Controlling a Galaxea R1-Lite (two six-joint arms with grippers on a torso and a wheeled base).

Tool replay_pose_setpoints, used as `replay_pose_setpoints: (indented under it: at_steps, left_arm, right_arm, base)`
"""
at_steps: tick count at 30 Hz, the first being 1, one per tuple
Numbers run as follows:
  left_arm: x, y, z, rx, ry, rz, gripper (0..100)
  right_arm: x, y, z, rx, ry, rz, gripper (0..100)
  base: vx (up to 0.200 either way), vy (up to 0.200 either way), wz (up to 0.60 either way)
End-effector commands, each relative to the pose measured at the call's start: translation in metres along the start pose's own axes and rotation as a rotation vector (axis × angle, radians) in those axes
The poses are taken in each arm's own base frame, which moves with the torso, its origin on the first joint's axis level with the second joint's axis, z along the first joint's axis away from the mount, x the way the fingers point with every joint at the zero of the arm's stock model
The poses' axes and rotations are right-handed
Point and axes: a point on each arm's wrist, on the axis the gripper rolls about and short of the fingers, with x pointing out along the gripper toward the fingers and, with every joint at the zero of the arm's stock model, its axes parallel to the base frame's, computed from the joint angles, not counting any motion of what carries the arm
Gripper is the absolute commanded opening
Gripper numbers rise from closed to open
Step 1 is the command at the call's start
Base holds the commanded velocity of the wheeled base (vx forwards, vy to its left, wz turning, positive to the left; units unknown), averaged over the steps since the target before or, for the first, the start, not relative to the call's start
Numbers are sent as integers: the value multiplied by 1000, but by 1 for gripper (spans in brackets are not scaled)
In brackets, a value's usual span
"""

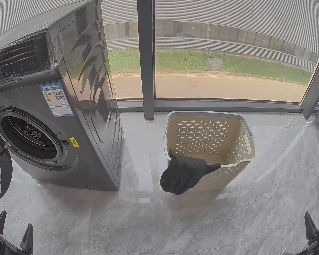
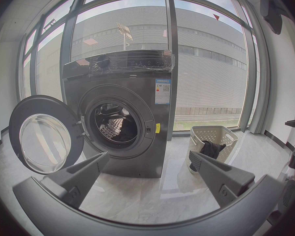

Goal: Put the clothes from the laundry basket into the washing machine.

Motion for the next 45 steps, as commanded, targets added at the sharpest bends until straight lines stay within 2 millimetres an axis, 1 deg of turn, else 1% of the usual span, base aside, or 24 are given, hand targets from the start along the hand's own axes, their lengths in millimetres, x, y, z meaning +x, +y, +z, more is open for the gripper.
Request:
replay_pose_setpoints:
  at_steps: [1,10,11,13,14,15,17,20,22,23,24,25,28,29,30,31,32,34,36,37,38,39,41,45]
  left_arm:
    - [0,0,-5,1,2,-1,100]
    - [0,0,-5,1,2,1,100]
    - [0,0,-5,1,2,1,100]
    - [0,0,-5,2,2,1,100]
    - [0,0,-5,2,2,1,100]
    - [0,0,-5,5,4,-1,100]
    - [0,0,-5,7,4,-1,100]
    - [0,0,-5,8,4,-1,100]
    - [0,0,-5,8,4,-1,100]
    - [0,0,-5,8,4,-1,100]
    - [0,0,-5,8,4,-1,100]
    - [0,0,-5,8,4,-1,100]
    - [0,0,-5,7,4,-1,100]
    - [0,0,-5,7,4,-1,100]
    - [0,0,-5,7,4,-1,100]
    - [0,0,-5,7,4,-1,100]
    - [0,0,-5,1,2,-1,100]
    - [0,0,-5,-1,4,-2,100]
    - [0,0,-5,1,6,-2,100]
    - [0,0,-5,1,5,-1,100]
    - [0,0,-5,-1,6,-2,100]
    - [0,0,-5,-1,6,-2,100]
    - [0,0,-5,1,6,-2,100]
    - [0,0,-5,1,4,-1,100]
  right_arm:
    - [0,0,-5,5,1,-7,100]
    - [0,0,-4,-5,-9,12,100]
    - [-2,1,3,-11,-42,35,100]
    - [-11,2,31,-8,-159,93,100]
    - [-13,2,35,-7,-174,102,100]
    - [-16,3,52,6,-194,153,100]
    - [-3,5,66,21,-80,212,100]
    - [24,7,73,43,89,307,100]
    - [56,8,76,73,243,386,100]
    - [69,9,76,86,296,413,100]
    - [72,9,75,88,309,424,100]
    - [95,13,70,98,399,483,100]
    - [124,25,61,111,518,573,100]
    - [127,27,60,111,529,581,100]
    - [144,34,50,127,568,609,100]
    - [148,36,47,130,577,614,100]
    - [157,40,39,135,592,626,100]
    - [169,49,28,124,601,656,100]
    - [178,57,16,113,610,640,100]
    - [179,57,15,113,611,638,100]
    - [185,64,4,109,629,614,100]
    - [188,67,-1,112,639,608,100]
    - [191,74,-8,127,648,600,100]
    - [197,88,-16,161,654,595,100]
  base:
    - [0,0,0]
    - [0,0,0]
    - [0,0,0]
    - [0,0,0]
    - [0,0,0]
    - [0,0,0]
    - [0,0,0]
    - [0,0,0]
    - [0,0,0]
    - [0,0,0]
    - [0,0,0]
    - [0,0,0]
    - [0,0,0]
    - [0,0,0]
    - [0,0,0]
    - [0,0,0]
    - [0,0,0]
    - [100,0,0]
    - [200,0,0]
    - [200,0,0]
    - [200,0,0]
    - [0,0,0]
    - [0,0,0]
    - [0,0,0]
